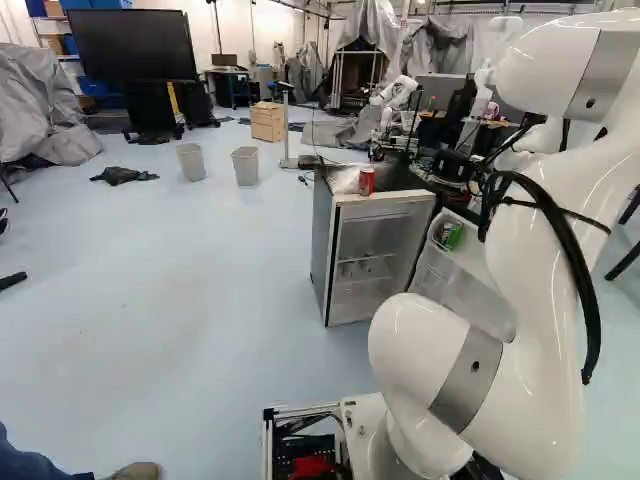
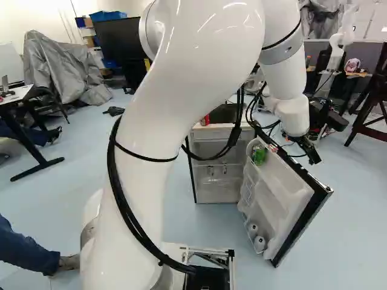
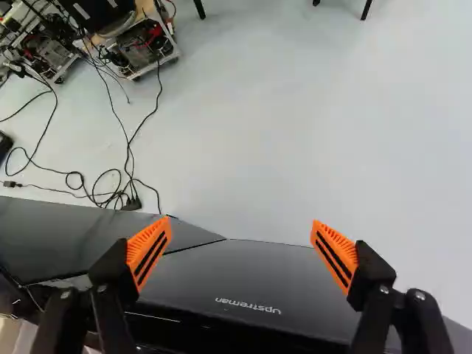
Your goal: Grab a drink from the fridge
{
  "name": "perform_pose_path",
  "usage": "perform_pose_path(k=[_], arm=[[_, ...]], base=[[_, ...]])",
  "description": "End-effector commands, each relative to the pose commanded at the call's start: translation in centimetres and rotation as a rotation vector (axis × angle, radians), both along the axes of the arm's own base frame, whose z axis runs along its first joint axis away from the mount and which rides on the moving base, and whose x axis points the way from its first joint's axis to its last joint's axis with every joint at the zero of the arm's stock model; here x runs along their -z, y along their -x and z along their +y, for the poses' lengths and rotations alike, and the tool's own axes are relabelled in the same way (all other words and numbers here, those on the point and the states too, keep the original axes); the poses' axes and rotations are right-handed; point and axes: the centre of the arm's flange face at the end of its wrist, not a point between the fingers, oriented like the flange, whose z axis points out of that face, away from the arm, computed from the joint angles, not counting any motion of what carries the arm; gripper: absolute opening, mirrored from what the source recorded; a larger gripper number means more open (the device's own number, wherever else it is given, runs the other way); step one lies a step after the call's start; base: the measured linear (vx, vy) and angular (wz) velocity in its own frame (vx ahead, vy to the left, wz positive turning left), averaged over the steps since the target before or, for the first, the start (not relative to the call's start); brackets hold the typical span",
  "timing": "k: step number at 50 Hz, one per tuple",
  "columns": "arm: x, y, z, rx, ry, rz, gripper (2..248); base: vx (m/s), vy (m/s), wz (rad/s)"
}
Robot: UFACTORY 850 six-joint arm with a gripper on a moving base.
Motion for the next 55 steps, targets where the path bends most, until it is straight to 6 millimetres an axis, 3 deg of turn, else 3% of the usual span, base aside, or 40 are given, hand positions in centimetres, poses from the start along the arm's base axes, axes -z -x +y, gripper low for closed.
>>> perform_pose_path(k=[55], arm=[[0.0,3.7,1.6,0.025,-0.06,0.034,247]], base=[[0.0,0.0,0.0]])
